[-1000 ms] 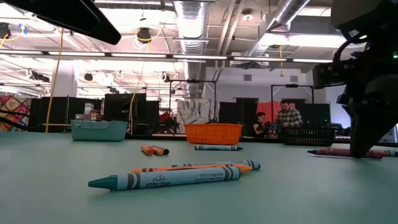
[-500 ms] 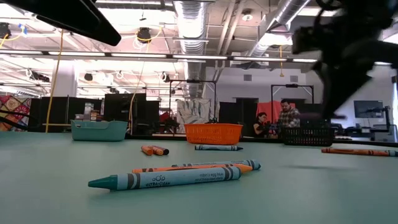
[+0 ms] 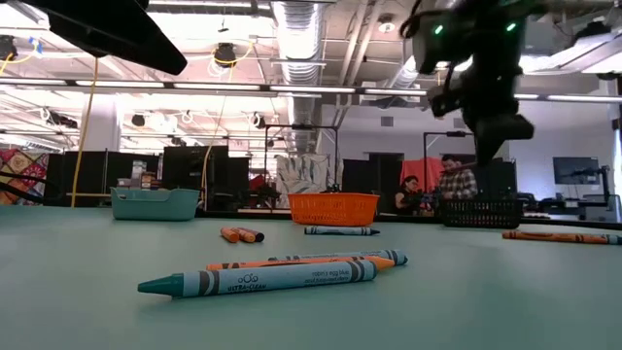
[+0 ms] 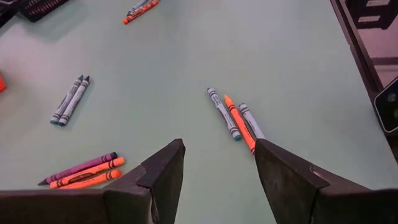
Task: Sort crayons
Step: Put the crayon into the black bin
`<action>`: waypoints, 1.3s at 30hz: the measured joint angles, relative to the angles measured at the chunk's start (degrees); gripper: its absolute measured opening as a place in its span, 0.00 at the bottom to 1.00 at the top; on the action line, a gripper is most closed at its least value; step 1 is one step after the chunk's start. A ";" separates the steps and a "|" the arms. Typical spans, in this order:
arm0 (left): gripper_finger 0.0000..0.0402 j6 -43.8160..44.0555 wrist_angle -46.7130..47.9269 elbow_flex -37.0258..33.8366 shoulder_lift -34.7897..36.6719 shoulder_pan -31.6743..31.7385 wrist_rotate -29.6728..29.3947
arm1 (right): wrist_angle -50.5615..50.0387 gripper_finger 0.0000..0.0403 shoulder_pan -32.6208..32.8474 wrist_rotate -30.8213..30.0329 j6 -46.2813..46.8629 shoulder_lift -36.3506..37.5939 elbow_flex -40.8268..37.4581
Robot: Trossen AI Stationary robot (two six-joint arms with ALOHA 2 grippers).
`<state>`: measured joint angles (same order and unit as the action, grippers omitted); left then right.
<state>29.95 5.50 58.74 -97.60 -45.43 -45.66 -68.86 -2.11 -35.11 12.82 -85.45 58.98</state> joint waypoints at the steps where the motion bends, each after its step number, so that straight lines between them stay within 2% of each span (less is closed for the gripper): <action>1: 0.47 0.49 0.00 0.00 0.00 0.00 -0.01 | 0.09 0.00 -2.44 -0.21 -2.12 0.00 0.00; 13: 0.47 3.85 0.02 0.00 0.00 0.00 -0.14 | 4.63 0.00 -31.59 -0.41 -20.17 0.00 0.00; 20: 0.47 4.95 0.02 0.00 0.00 0.00 -1.37 | 12.44 0.00 -44.17 11.54 -25.33 0.00 -0.02; 23: 0.47 5.25 0.04 0.00 0.00 0.00 -1.54 | 13.36 0.00 -47.28 14.83 -26.50 0.00 -0.02; 28: 0.47 5.25 0.05 0.00 0.00 0.04 -1.71 | 13.53 0.01 -49.57 15.70 -26.86 0.00 -0.02; 39: 0.47 3.73 0.87 0.00 0.00 1.27 -1.69 | 14.14 0.18 -49.68 17.46 -26.09 0.02 -0.04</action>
<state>33.68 6.36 58.74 -97.60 -44.16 -47.35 -54.72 -51.79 -17.65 -13.28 -85.43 58.94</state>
